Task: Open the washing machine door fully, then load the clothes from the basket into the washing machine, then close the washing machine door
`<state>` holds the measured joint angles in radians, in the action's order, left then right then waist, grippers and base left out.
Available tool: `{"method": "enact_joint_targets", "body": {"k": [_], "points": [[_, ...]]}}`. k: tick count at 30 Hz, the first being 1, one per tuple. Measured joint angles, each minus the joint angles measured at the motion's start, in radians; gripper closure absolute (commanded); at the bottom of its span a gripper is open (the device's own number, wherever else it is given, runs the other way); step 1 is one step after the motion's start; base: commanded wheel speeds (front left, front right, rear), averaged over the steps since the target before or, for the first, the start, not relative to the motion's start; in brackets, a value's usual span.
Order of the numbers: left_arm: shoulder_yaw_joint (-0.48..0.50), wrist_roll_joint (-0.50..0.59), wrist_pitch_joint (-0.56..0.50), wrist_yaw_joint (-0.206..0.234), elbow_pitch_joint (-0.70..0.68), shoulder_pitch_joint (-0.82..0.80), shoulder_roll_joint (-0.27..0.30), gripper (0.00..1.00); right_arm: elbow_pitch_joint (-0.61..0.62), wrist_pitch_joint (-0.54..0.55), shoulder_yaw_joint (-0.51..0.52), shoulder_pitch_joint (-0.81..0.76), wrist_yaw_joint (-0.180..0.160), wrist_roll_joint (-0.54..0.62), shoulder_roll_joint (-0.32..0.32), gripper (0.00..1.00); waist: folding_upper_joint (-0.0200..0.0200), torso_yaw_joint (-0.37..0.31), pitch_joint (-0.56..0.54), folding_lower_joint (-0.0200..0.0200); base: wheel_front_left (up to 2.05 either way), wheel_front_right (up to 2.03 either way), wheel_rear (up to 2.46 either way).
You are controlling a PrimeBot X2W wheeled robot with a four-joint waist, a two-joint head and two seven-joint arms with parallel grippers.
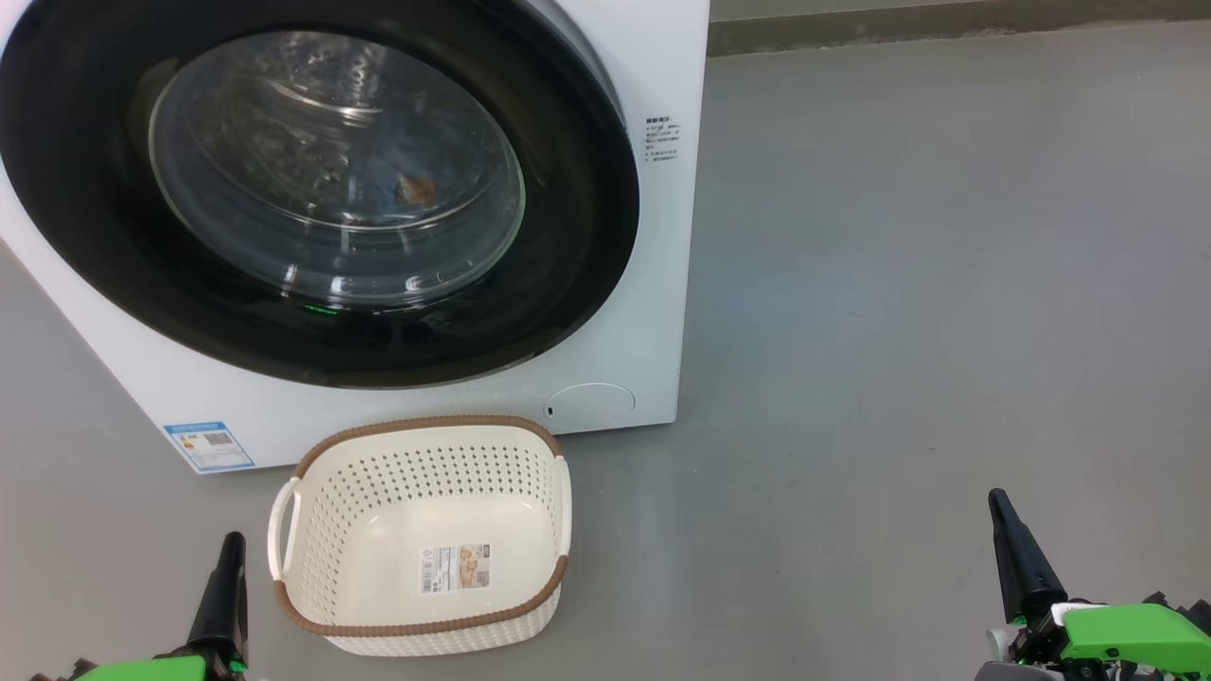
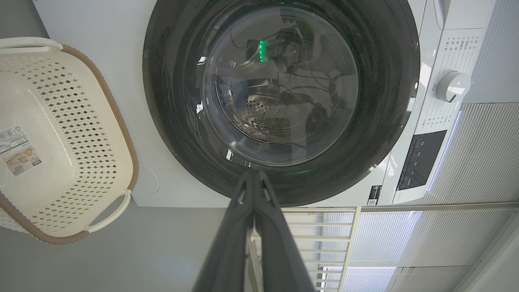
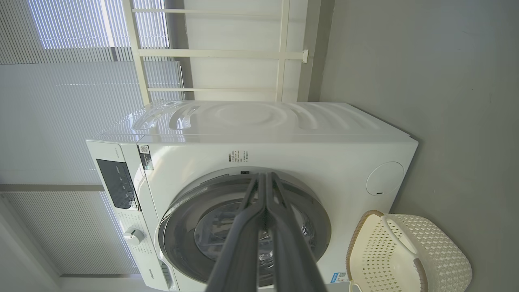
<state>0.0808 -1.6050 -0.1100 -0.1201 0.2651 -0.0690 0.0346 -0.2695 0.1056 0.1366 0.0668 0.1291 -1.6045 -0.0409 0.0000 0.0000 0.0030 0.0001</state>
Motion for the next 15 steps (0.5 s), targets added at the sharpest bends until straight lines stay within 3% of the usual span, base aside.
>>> {"method": "enact_joint_targets", "body": {"k": [15], "points": [[0.0,0.0,0.0,0.0,0.0,0.0,0.0,1.0,0.0,0.0,0.0,0.0,0.0,0.0,0.0,1.0,0.0,0.0,0.0,0.0,0.0,0.0,0.0]]}}
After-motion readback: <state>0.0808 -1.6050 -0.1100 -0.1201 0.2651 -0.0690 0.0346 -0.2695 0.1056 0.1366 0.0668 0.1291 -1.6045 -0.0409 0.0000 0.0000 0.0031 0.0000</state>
